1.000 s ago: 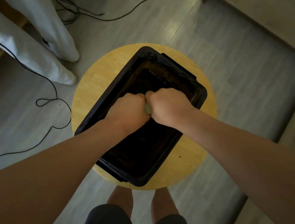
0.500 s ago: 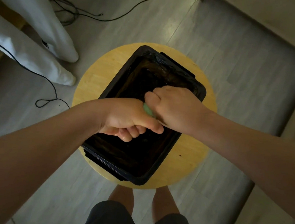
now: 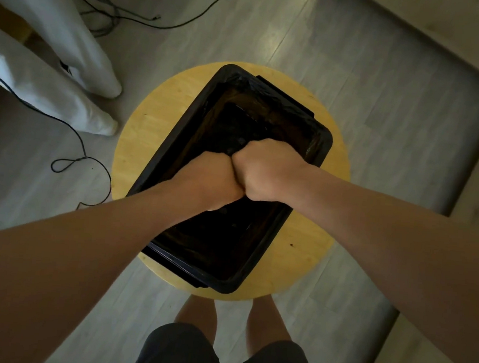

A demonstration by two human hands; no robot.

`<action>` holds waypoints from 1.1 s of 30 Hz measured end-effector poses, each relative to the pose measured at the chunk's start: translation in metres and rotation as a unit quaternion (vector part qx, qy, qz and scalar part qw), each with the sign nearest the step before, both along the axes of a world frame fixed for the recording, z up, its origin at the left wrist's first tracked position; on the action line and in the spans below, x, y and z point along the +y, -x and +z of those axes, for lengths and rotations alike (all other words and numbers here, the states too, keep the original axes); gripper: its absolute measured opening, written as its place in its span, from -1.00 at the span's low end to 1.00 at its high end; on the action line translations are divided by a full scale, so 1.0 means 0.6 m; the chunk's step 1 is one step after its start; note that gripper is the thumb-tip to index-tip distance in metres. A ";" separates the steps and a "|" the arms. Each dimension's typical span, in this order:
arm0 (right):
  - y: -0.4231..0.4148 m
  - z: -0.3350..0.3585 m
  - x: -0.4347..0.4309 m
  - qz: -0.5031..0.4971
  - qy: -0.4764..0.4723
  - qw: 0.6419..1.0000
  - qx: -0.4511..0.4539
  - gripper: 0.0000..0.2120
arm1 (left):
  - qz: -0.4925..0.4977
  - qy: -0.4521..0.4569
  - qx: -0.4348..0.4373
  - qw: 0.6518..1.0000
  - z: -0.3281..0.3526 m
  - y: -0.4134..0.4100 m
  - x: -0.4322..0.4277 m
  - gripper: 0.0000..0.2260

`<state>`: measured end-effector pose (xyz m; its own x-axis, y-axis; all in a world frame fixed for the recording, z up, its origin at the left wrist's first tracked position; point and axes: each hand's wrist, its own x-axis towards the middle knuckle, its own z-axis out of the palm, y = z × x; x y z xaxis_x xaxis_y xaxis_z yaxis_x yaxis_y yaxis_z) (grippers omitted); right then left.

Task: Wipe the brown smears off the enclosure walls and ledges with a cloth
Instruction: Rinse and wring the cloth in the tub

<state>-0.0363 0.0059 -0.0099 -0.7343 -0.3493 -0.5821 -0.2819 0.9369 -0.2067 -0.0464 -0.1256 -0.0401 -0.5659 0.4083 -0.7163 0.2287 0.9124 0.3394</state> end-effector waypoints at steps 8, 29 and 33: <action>0.005 -0.016 -0.011 -0.036 -0.006 0.999 -0.027 -0.75 | 0.003 0.011 0.037 0.999 -0.023 0.009 -0.008 -0.79; -0.216 0.287 0.170 -0.631 0.471 0.615 0.040 -0.60 | 0.109 -0.259 -0.235 0.931 0.343 -0.030 0.175 -0.48; -0.331 0.406 0.258 -0.713 0.515 0.447 0.163 -0.77 | 0.050 -0.342 -0.224 0.911 0.452 -0.106 0.291 -0.65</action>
<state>0.1621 0.1608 0.2336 -0.6257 0.6493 -0.4323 0.2777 -0.3324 -0.9013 0.0174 0.0492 0.2313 -0.3389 0.8081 -0.4818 -0.1458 0.4608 0.8755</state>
